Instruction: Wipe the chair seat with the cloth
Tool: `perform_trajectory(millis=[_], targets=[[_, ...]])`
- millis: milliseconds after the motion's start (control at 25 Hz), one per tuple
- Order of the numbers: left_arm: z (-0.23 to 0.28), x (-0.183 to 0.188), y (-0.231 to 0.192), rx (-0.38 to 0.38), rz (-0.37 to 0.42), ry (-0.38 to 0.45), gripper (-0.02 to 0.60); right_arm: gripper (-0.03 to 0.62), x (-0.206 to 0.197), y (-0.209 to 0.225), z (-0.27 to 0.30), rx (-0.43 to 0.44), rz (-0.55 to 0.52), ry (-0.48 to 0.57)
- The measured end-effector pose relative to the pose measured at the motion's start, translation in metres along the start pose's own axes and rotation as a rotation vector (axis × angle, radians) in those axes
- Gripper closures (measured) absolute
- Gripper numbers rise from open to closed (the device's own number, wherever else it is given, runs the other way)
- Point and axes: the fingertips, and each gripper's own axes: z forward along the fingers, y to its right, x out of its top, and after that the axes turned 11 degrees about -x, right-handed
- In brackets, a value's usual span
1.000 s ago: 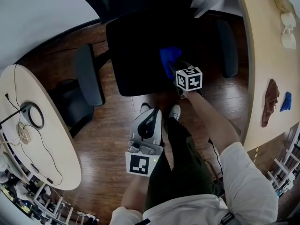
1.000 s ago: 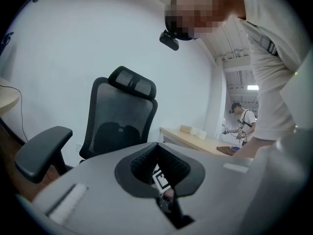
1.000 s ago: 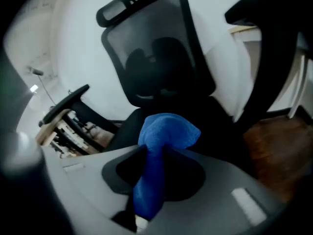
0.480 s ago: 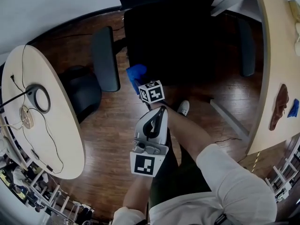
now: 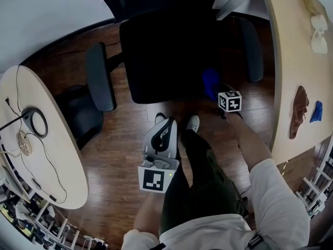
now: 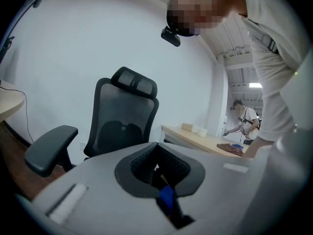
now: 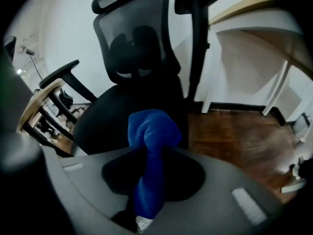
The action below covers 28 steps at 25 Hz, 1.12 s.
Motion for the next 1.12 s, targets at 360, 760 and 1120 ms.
perform_trajectory(millis=[360,760,1120], targets=[[-0.008,-0.036,0.030,-0.010,-0.153,-0.332,0.578,0.502,0.056,-0.023,-0.080,0.066,0.085,0.178],[-0.038,0.262,0.018,0.208,0.028,0.070,0.579,0.500,0.329,-0.207,-0.536,0.198,-0.038,0.880],[-0.168,0.481,0.211,0.188,0.363,0.320,0.579,0.500,0.255,-0.247,-0.914,0.141,-0.240,1.466]])
